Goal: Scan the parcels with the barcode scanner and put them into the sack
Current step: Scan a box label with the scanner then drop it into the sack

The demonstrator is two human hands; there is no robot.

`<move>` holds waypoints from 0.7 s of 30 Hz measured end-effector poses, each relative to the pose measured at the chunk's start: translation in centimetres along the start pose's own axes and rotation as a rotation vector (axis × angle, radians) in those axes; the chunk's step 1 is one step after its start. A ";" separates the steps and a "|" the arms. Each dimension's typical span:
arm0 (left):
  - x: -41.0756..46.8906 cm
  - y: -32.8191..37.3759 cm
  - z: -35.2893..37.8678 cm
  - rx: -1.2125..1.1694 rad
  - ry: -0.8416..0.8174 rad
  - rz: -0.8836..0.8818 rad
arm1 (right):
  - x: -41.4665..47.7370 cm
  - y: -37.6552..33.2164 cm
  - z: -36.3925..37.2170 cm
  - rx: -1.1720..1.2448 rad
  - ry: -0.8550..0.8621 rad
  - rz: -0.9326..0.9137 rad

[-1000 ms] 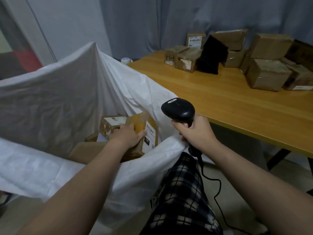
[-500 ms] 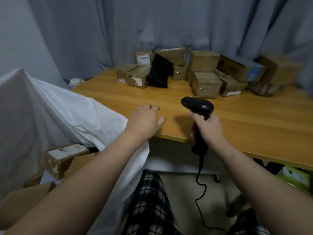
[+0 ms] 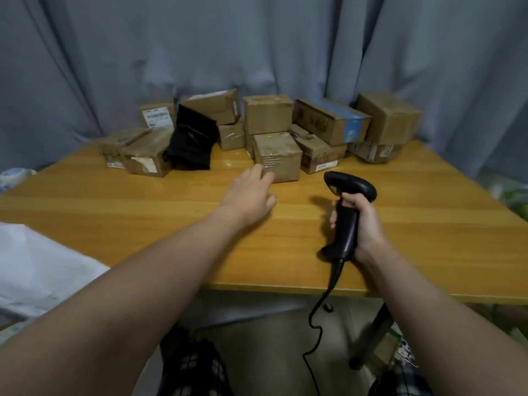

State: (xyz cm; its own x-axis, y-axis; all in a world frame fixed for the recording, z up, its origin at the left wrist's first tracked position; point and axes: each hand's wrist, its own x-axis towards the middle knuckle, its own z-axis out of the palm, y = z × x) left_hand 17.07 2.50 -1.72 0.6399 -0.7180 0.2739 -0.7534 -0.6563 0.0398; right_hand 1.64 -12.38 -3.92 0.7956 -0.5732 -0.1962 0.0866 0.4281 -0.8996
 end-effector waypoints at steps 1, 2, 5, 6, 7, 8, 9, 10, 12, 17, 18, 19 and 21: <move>1.4 0.2 0.4 0.003 -0.002 -0.022 | 0.4 0.0 0.1 0.004 0.009 0.003; 2.7 0.4 0.6 0.003 -0.008 -0.048 | 0.8 0.0 0.1 0.002 0.019 0.009; 6.8 1.0 0.8 -0.009 -0.052 -0.130 | 1.4 0.0 0.4 -0.068 0.049 0.044; 8.0 1.1 0.9 -0.014 -0.079 -0.150 | 1.6 0.0 0.5 -0.104 0.057 0.045; 9.1 1.1 1.1 -0.020 -0.106 -0.165 | 1.8 0.0 0.6 -0.134 0.065 0.043; 9.9 1.1 1.4 -0.032 -0.127 -0.179 | 2.0 0.1 0.8 -0.158 0.073 0.041; 10.5 1.0 1.8 -0.060 -0.134 -0.192 | 2.2 0.2 1.0 -0.179 0.078 0.040; 10.9 0.9 2.2 -0.103 -0.126 -0.206 | 2.4 0.2 1.2 -0.201 0.080 0.041; 10.8 0.6 3.1 -0.164 -0.069 -0.210 | 2.7 0.3 1.6 -0.228 0.075 0.044; 9.6 1.4 3.5 -0.080 0.081 -0.200 | 2.9 0.4 1.4 -0.207 0.067 0.041; 9.7 1.8 3.3 -0.079 0.077 -0.228 | 2.8 0.4 1.4 -0.199 0.068 0.038; 10.0 2.2 3.1 -0.090 0.066 -0.266 | 2.8 0.4 1.3 -0.190 0.070 0.039; 10.9 2.9 2.7 -0.137 0.026 -0.342 | 2.6 0.1 1.3 -0.148 0.081 0.058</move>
State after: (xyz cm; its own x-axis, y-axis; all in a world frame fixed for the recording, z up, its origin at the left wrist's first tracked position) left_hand 22.31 -7.83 -1.19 0.8556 -0.4549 0.2471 -0.5110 -0.8189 0.2615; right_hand 4.52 -12.96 -4.01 0.7449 -0.6080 -0.2747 -0.0516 0.3581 -0.9323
